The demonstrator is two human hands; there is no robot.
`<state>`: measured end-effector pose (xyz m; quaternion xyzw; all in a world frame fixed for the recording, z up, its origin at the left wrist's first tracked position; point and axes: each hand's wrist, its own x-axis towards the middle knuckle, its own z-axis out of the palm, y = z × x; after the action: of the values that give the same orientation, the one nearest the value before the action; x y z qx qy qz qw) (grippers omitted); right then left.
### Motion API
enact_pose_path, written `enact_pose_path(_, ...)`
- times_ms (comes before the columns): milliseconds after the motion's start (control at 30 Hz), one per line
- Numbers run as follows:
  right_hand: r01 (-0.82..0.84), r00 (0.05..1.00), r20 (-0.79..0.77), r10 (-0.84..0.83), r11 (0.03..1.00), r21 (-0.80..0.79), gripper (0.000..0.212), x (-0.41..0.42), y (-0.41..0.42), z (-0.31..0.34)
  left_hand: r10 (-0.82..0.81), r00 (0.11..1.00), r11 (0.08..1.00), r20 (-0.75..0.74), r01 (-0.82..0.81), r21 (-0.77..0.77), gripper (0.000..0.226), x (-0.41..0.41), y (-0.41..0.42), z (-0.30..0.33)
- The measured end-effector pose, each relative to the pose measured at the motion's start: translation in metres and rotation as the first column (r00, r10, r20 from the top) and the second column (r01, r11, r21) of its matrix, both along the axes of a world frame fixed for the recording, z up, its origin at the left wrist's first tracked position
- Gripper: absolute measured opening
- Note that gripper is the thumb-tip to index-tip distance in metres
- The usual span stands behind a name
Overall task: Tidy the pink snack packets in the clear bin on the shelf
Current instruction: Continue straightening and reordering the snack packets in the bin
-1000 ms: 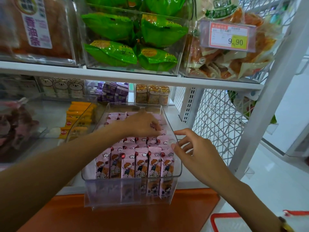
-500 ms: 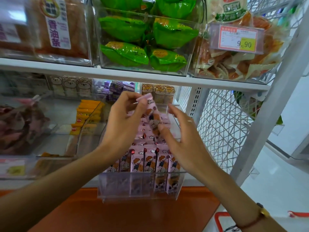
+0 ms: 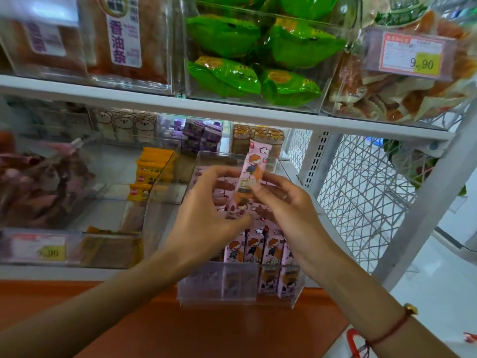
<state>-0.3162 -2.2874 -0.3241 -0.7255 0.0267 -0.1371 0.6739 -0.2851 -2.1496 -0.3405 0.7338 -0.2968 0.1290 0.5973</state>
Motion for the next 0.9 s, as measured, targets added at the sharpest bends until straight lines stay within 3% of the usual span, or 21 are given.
enact_pose_path(100, 0.055, 0.998, 0.044, -0.055, 0.998, -0.01, 0.048, -0.002, 0.0, 0.0, 0.011, 1.0, 0.999, 0.006, -0.011, -0.035, 0.047, 0.0, -0.002, 0.001)
enact_pose_path(167, -0.001, 1.0, 0.031, 0.001, 1.0, -0.004, 0.05, -0.003, -0.003, 0.002, -0.011, 1.0, 1.0, 0.005, 0.011, -0.007, 0.044, 0.0, -0.004, 0.001)
enact_pose_path(300, -0.058, 0.998, 0.023, 0.059, 0.997, -0.045, 0.027, -0.005, -0.005, 0.002, -0.003, 0.995, 0.987, 0.1, -0.014, 0.162, 0.046, 0.004, -0.003, -0.001)
enact_pose_path(367, -0.002, 0.993, 0.114, 0.016, 0.993, -0.116, 0.02, -0.005, -0.003, 0.0, 0.067, 0.98, 0.962, 0.188, -0.113, 0.249, 0.053, 0.008, -0.002, -0.003)
enact_pose_path(433, 0.062, 0.974, 0.225, -0.027, 0.986, -0.152, 0.02, -0.007, 0.0, 0.0, 0.095, 0.973, 0.963, 0.211, -0.143, 0.228, 0.054, 0.009, -0.002, -0.003)
enact_pose_path(533, 0.127, 0.951, 0.301, -0.077, 0.98, -0.15, 0.024, -0.008, -0.001, 0.001, -0.005, 0.993, 0.997, 0.115, -0.004, 0.079, 0.044, 0.005, -0.003, 0.004)
enact_pose_path(700, 0.049, 0.977, 0.209, -0.042, 0.998, -0.028, 0.019, -0.006, -0.008, 0.005, -0.211, 0.968, 0.977, -0.133, 0.21, -0.018, 0.032, -0.002, -0.005, 0.013)
enact_pose_path(833, 0.041, 0.993, 0.112, -0.045, 0.998, 0.04, 0.024, -0.004, -0.011, 0.002, -0.274, 0.88, 0.962, -0.388, 0.257, -0.096, 0.023, -0.004, -0.007, 0.015)
enact_pose_path(900, 0.012, 0.997, 0.08, -0.016, 0.998, 0.055, 0.027, -0.004, -0.012, 0.001, -0.274, 0.862, 0.961, -0.427, 0.261, -0.09, 0.024, -0.004, -0.008, 0.014)
